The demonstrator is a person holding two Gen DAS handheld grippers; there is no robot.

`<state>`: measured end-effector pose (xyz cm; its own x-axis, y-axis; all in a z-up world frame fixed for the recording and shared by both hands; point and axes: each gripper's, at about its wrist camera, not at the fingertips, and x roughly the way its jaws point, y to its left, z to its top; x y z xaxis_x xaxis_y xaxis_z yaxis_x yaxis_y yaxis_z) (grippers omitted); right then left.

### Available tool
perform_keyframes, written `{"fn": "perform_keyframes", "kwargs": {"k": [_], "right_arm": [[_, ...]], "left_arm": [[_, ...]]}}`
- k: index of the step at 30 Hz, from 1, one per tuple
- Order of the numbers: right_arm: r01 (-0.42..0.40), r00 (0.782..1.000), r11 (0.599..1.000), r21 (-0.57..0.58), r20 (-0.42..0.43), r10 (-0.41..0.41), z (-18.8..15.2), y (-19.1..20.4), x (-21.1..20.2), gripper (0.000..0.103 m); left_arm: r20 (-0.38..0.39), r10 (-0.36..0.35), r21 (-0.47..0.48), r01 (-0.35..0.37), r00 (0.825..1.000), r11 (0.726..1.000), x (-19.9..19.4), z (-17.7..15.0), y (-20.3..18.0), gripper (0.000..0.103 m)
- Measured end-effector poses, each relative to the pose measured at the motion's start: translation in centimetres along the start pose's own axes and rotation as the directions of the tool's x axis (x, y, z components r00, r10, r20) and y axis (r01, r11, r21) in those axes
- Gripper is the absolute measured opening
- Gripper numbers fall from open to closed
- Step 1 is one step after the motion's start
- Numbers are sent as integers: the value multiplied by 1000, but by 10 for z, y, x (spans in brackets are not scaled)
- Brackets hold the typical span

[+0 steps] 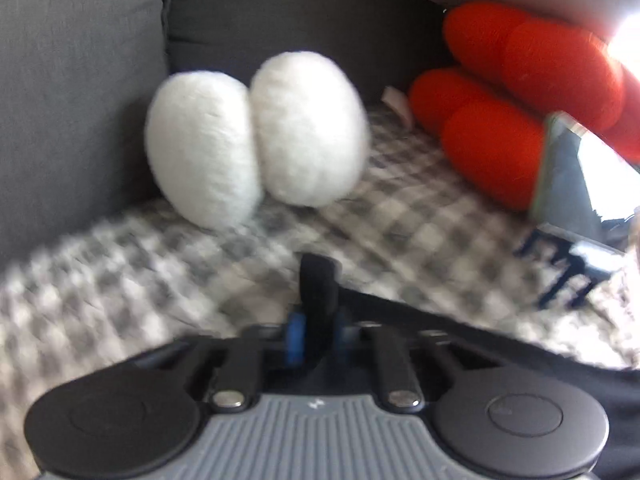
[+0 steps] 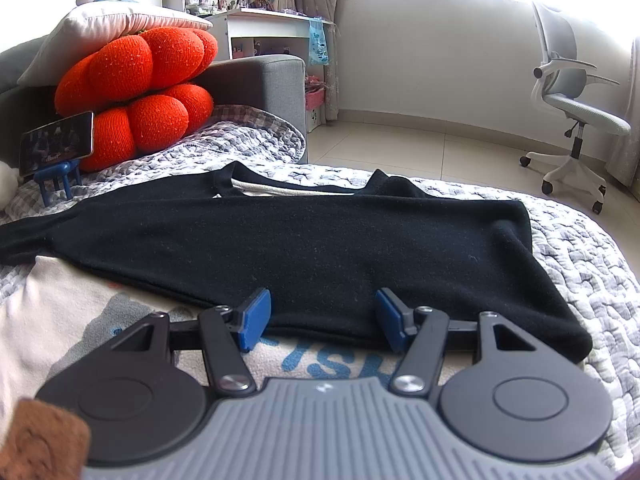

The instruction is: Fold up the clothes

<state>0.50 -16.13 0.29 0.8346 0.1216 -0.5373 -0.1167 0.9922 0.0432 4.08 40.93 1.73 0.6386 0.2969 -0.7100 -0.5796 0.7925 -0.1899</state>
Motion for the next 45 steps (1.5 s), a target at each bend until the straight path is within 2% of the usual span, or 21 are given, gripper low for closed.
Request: {"fn": "perform_keyframes", "kwargs": {"k": [3, 5, 7, 9, 14, 17, 21, 26, 27, 29, 30, 31, 32, 33, 34, 36, 38, 39, 41, 43, 45], "right_arm": [[0, 1000, 1000, 3, 1, 0, 0, 0, 0, 62], [0, 1000, 1000, 3, 1, 0, 0, 0, 0, 62], [1, 1000, 1000, 3, 2, -1, 0, 0, 0, 62], [7, 1000, 1000, 2, 3, -7, 0, 1, 0, 62], [11, 1000, 1000, 9, 6, -11, -1, 1, -1, 62], [0, 1000, 1000, 25, 9, 0, -1, -2, -2, 62], [10, 1000, 1000, 23, 16, -10, -2, 0, -3, 62], [-32, 999, 996, 78, 26, 30, -2, -10, -5, 62], [-46, 999, 994, 96, 31, 44, -2, -14, -6, 62], [-85, 996, 985, 148, 45, 80, -3, -23, -7, 62], [-108, 994, 978, 179, 54, 99, -3, -28, -9, 62], [-130, 991, 969, 209, 64, 119, -4, -34, -10, 62], [-153, 987, 958, 244, 74, 139, -5, -39, -10, 61], [-177, 984, 944, 279, 85, 159, -6, -45, -11, 61], [-196, 980, 931, 307, 95, 175, -7, -50, -12, 61], [-230, 973, 907, 353, 114, 202, -9, -58, -13, 61], [-252, 967, 892, 376, 126, 220, -10, -62, -14, 61], [-261, 965, 885, 385, 128, 228, -10, -63, -14, 61], [-268, 963, 879, 395, 114, 242, -7, -66, -16, 61], [-262, 965, 880, 396, 95, 245, -2, -67, -19, 62], [-229, 973, 901, 369, 78, 215, 9, -65, -23, 67]], "left_arm": [[43, -37, -33, 39, 998, 999, -22, 7, -8, 8], [81, -96, -52, 100, 992, 994, -44, 14, -18, 8], [116, -162, -52, 168, 980, 984, -70, 19, -34, 8], [139, -247, -55, 257, 959, 965, -97, 21, -57, 8], [160, -482, -25, 492, 861, 870, -158, 8, -144, 8], [126, -582, 12, 586, 803, 810, -177, -13, -206, 8], [49, -682, 4, 683, 730, 731, -179, -40, -283, 8], [-21, -758, 15, 759, 651, 651, -179, -76, -355, 8], [-40, -759, 19, 760, 649, 649, -176, -87, -364, 8], [-82, -744, 29, 748, 663, 664, -169, -111, -377, 9], [-110, -740, 24, 746, 664, 666, -163, -123, -382, 9], [-153, -748, -6, 756, 646, 654, -150, -133, -384, 9], [-195, -760, -46, 768, 620, 639, -138, -142, -384, 13], [-216, -767, -73, 773, 604, 630, -131, -147, -383, 21], [-216, -775, -81, 780, 594, 621, -129, -148, -379, 25], [-216, -790, -99, 792, 574, 602, -125, -151, -373, 43], [-183, -813, -84, 815, 553, 573, -132, -147, -363, 56], [-164, -818, -63, 822, 551, 566, -137, -143, -356, 64], [-147, -816, -14, 824, 558, 566, -146, -136, -341, 67], [-146, -794, 28, 804, 590, 593, -147, -131, -324, 67], [-145, -770, 55, 782, 622, 621, -144, -131, -307, 67]]}}
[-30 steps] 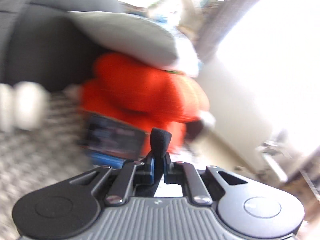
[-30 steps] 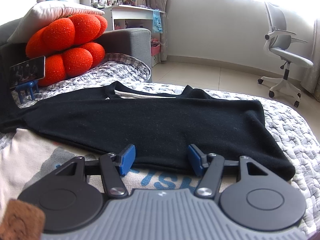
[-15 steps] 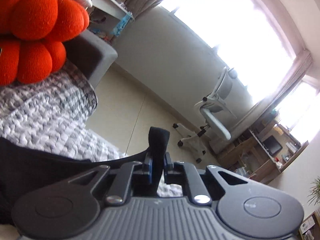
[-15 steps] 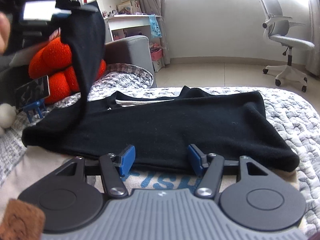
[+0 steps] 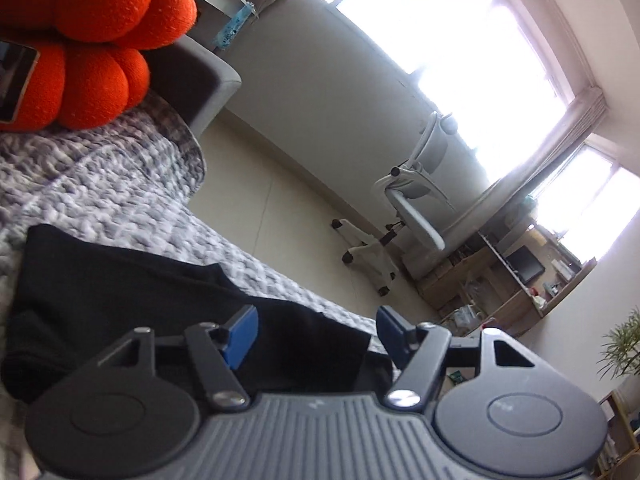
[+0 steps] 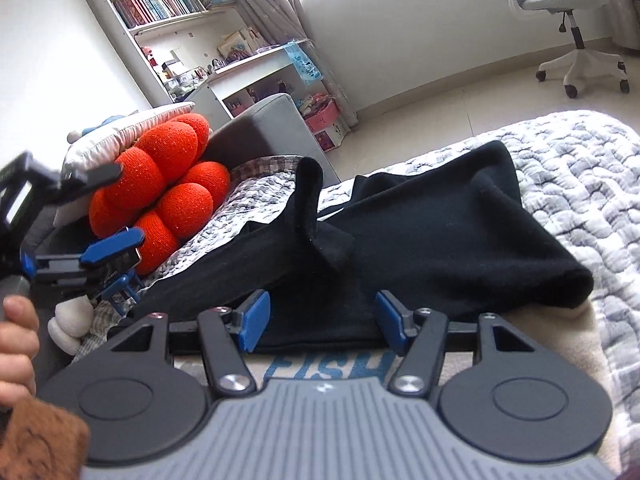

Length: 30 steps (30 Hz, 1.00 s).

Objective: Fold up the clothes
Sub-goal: 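Grasp the black sweatshirt side edge with the right gripper and fold it over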

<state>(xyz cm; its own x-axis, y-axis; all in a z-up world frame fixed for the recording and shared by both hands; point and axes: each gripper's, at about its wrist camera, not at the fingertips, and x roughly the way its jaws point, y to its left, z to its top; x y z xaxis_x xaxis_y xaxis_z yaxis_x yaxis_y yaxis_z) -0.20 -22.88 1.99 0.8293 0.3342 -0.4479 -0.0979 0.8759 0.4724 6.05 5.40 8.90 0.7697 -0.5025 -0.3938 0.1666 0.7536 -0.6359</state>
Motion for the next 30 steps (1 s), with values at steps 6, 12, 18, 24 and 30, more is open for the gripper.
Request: {"fn": "perform_keyframes", "kwargs": {"k": [6, 12, 18, 24, 30], "right_arm": [[36, 997, 996, -80, -67, -41, 36, -1, 33, 68], [-28, 988, 986, 161, -148, 53, 57, -25, 60, 68], [71, 985, 990, 125, -163, -50, 67, -15, 66, 35], [104, 988, 994, 43, -115, -98, 80, -3, 57, 11], [75, 997, 997, 8, -18, -75, 104, 19, 37, 10]], "left_arm": [[-18, 52, 73, -51, 998, 996, -25, -15, 30, 67], [-78, 43, 252, -22, 996, 967, -24, -39, 31, 67], [-61, 47, 338, -23, 997, 941, -11, -48, 28, 69], [-81, 131, 342, -96, 988, 935, 4, -50, 45, 69], [-55, 113, 310, -90, 992, 946, -7, -49, 59, 69]]}}
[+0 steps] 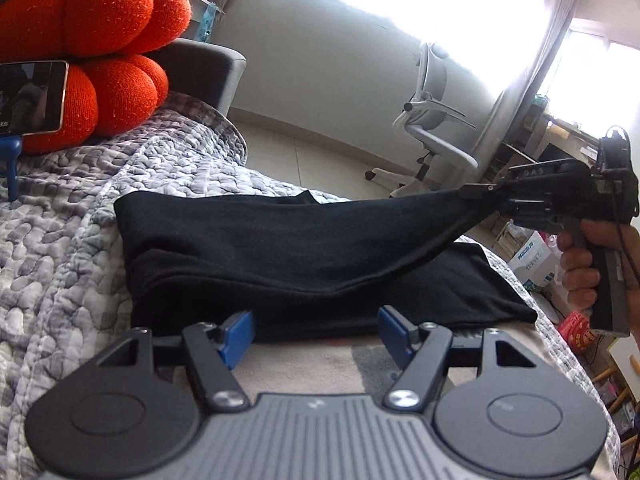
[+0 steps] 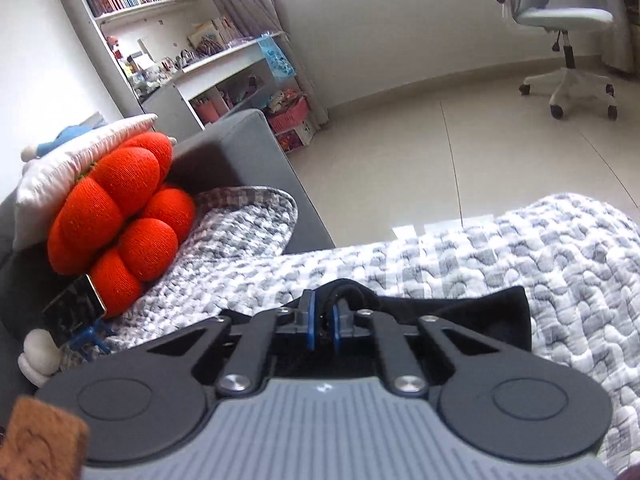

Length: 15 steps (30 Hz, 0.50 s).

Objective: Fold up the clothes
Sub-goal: 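Grasp the black sweatshirt side edge with the right gripper and fold it over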

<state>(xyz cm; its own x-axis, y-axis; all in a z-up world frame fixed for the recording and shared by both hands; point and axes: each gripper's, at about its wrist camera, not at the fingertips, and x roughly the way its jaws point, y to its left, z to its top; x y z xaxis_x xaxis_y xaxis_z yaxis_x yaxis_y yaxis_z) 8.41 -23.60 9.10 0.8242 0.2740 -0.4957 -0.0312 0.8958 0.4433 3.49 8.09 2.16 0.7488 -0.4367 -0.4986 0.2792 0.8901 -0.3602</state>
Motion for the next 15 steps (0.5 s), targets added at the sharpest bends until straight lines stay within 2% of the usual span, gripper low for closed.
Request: {"fn": "perform_keyframes", "kwargs": {"k": [4, 8, 10, 15], "right_arm": [[-53, 995, 999, 2, 86, 53, 21, 16, -21, 10], [-110, 978, 994, 4, 181, 107, 41, 27, -46, 9], [-103, 969, 995, -11, 225, 103, 48, 30, -57, 9], [-34, 968, 999, 12, 248, 30, 42, 5, -68, 9]], "left_arm": [[6, 16, 16, -16, 1000, 1000, 0, -1, -1, 69], [7, 27, 25, -27, 1000, 999, 3, -2, 0, 69], [6, 39, 30, -39, 999, 999, 3, -1, -1, 69], [11, 73, 55, -74, 997, 996, -1, -2, -5, 69]]}}
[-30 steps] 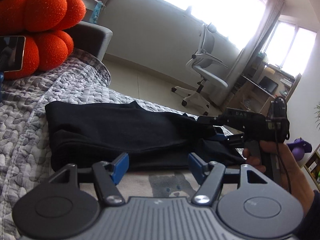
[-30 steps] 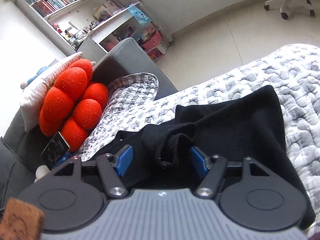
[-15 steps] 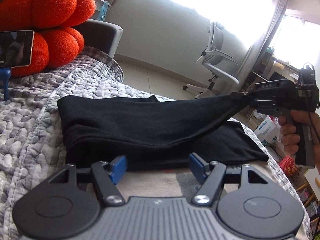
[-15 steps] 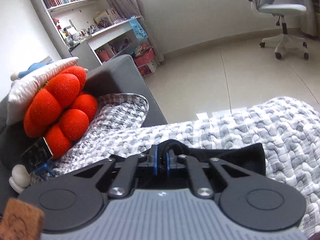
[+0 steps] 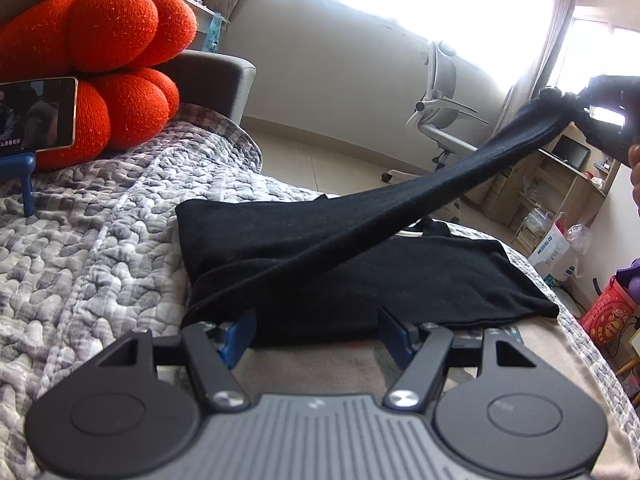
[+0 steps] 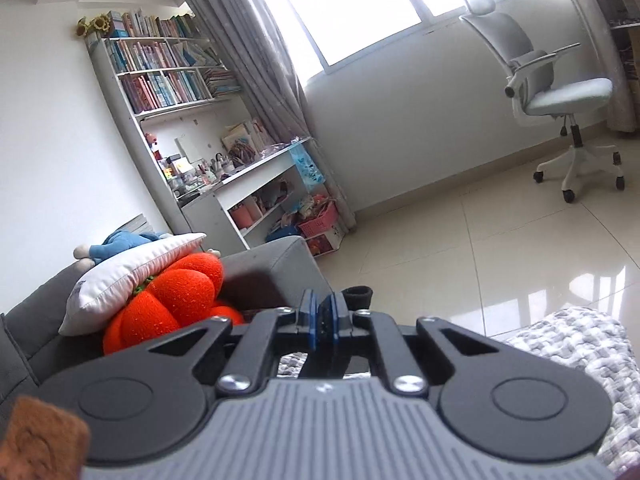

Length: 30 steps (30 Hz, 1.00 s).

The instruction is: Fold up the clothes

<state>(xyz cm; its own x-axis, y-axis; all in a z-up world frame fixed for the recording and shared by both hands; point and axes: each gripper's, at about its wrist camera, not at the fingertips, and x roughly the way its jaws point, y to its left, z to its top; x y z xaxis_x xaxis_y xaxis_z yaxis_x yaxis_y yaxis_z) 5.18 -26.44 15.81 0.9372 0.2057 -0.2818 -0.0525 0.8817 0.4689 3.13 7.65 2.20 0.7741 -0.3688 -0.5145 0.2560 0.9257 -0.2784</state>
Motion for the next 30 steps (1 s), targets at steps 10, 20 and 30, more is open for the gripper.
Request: {"fn": "perform_keyframes", "kwargs": {"k": [10, 20, 30], "right_arm": [[142, 973, 990, 24, -186, -135, -71, -72, 8, 9], [160, 954, 984, 78, -268, -134, -90, -107, -7, 10], [120, 964, 991, -51, -234, -129, -96, -88, -23, 21]], "left_arm": [[-30, -19, -45, 18, 999, 999, -13, -7, 5, 70], [55, -15, -200, 26, 998, 979, -46, 10, 32, 85], [-21, 8, -296, -13, 1000, 955, 1, 17, 56, 64]]}}
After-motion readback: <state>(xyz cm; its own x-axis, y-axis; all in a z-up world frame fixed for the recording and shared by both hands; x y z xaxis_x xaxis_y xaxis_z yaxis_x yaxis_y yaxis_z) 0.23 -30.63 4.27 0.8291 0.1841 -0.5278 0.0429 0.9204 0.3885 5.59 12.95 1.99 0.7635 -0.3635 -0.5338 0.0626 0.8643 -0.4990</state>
